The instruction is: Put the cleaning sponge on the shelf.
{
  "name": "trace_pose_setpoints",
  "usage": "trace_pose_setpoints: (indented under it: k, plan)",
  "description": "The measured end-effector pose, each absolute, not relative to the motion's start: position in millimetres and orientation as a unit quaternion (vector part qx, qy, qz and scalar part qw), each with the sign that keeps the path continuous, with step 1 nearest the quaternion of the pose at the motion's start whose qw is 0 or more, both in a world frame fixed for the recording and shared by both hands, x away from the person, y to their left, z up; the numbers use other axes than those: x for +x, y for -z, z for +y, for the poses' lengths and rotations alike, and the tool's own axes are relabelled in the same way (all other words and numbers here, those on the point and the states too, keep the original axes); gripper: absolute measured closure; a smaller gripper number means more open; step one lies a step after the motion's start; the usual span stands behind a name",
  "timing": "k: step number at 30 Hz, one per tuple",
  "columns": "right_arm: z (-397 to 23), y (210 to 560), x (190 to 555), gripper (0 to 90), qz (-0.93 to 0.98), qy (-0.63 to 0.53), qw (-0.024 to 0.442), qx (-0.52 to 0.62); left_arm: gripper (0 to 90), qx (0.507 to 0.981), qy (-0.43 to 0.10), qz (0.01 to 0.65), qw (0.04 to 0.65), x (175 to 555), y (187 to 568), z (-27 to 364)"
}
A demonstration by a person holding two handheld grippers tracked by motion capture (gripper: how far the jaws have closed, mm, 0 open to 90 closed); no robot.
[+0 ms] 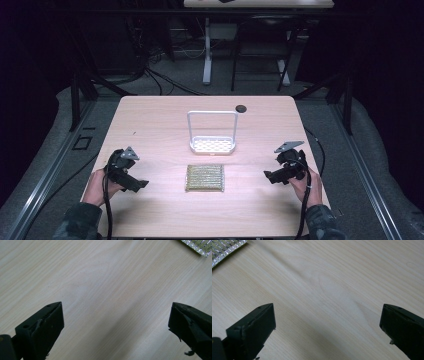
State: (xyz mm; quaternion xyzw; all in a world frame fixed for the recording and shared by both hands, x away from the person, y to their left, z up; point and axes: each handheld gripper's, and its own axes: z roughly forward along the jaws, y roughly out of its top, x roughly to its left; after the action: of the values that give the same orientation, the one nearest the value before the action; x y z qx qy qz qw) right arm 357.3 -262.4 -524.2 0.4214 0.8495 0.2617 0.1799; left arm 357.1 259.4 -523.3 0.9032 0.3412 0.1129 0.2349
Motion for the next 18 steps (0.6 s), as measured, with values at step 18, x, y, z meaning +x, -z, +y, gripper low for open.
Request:
trace_pose_setpoints:
  k: [18]
  plan:
    - [-259,529,363,0.0,0.862,-0.254,0.148,0.414,0.2,0.914,-0.080,0.307,0.252,365,510,236]
